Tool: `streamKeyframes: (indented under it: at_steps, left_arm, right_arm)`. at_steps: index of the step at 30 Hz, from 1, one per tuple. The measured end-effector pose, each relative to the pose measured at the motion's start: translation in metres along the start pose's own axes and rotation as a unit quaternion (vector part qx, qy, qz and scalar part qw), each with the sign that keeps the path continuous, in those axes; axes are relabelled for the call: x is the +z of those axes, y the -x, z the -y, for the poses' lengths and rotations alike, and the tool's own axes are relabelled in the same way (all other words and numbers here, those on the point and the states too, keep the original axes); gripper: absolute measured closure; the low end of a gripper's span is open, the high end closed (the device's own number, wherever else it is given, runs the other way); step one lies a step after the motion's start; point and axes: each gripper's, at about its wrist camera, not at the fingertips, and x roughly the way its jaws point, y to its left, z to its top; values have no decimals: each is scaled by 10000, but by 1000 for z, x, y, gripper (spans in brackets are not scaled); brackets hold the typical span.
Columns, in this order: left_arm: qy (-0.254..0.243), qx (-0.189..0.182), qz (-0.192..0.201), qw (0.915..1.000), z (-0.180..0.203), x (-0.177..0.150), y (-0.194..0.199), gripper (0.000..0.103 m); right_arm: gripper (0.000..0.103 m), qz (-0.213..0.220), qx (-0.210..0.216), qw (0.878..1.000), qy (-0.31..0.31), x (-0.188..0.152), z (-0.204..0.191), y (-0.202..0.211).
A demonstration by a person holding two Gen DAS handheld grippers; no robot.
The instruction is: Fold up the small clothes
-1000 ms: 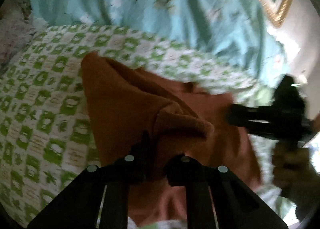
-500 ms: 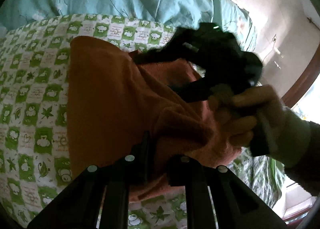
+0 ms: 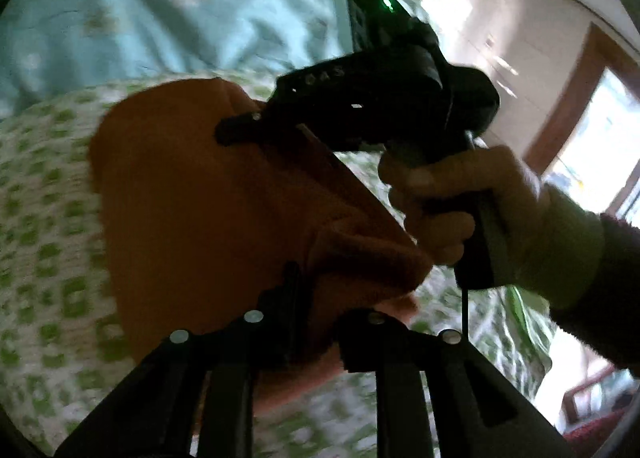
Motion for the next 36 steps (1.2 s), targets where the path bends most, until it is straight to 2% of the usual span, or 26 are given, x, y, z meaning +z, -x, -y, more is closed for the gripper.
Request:
streamKeyframes:
  at_steps: [3, 6, 10, 14, 18, 22, 25, 27, 28, 30, 33, 36]
  left_arm:
    - [-17, -152, -274, 9995, 10, -5, -30, 86]
    - [-50, -245, -481, 9985, 16, -8, -49, 86]
    - [-129, -259, -567, 9980, 17, -10, -57, 83]
    - [-17, -338, -730, 9968, 17, -13, -66, 79]
    - [-3, -384, -825, 9958, 19, -18, -64, 62]
    - [135, -398, -888, 9952, 15, -25, -55, 48]
    - [155, -391, -871, 9953, 12, -30, -39, 42]
    - [202, -318, -821, 9959, 6, -31, -24, 33]
    - [307, -252, -770, 9962, -1, -32, -15, 28]
    - [554, -188, -716, 9957, -16, -32, -3, 26]
    - [905, 11, -661, 9937, -41, -34, 7, 25]
    - [1117, 336, -617, 9913, -66, -32, 10, 24]
  right_arm:
    - [89, -134, -492, 9984, -240, -12, 36, 10]
    - [89, -238, -804, 9953, -484, -26, 64, 7]
    - [89, -166, -796, 9956, -461, -31, 72, 12]
    - [89, -233, -976, 9944, -332, -32, 82, 3]
    - [88, -162, -992, 9941, -416, -36, 86, 5]
    - [74, -100, -1263, 9911, -414, -41, 79, 18]
    - [58, 72, -1489, 9878, -446, -49, 72, 35]
    - [40, 227, -1503, 9869, -539, -55, 68, 47]
    - [35, 284, -1515, 9864, -579, -57, 66, 50]
    - [23, 396, -1484, 9856, -707, -64, 64, 57]
    - [21, 312, -1295, 9872, -876, -75, 62, 53]
    - [21, 136, -1393, 9867, -832, -83, 58, 41]
